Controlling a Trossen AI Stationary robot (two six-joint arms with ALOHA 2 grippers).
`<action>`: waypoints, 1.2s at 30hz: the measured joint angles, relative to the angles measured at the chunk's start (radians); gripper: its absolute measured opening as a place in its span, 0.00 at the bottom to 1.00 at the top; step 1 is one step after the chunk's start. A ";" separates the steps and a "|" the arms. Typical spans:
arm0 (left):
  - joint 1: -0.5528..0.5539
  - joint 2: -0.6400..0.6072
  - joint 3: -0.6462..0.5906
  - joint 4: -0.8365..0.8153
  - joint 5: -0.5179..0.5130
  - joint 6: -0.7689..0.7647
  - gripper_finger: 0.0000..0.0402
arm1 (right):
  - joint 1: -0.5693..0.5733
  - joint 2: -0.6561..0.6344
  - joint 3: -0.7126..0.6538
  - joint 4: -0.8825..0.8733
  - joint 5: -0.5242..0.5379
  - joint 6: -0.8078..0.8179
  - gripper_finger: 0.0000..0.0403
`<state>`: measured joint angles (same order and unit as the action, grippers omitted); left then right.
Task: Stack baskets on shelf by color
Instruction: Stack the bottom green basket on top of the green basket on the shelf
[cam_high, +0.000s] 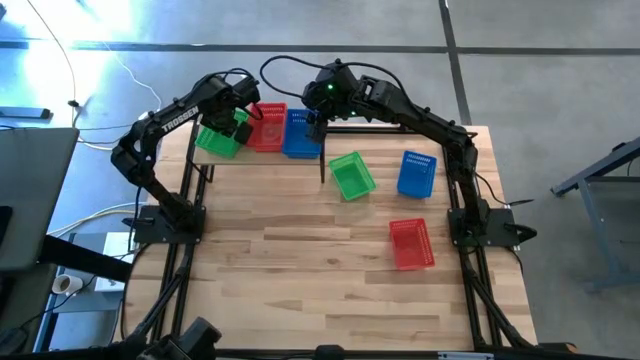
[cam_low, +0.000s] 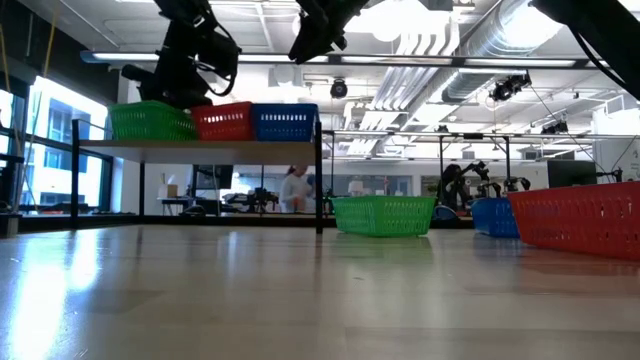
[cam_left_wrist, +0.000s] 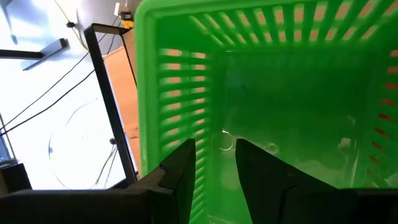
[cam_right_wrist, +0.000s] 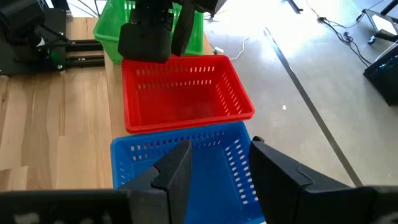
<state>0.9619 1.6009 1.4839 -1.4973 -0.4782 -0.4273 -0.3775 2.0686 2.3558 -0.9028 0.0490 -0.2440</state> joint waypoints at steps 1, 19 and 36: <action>0.000 0.000 0.000 -0.002 0.002 0.000 0.26 | 0.000 0.000 0.000 0.000 0.000 0.000 0.36; -0.039 -0.022 0.000 -0.041 -0.005 -0.043 0.09 | 0.000 0.000 0.000 0.001 0.000 -0.008 0.36; -0.078 -0.221 0.001 0.002 0.032 -0.038 0.06 | 0.008 0.000 0.000 0.002 -0.058 0.086 0.36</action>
<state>0.8844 1.3798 1.4845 -1.4948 -0.4465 -0.4650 -0.3698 2.0686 2.3558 -0.9009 -0.0093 -0.1579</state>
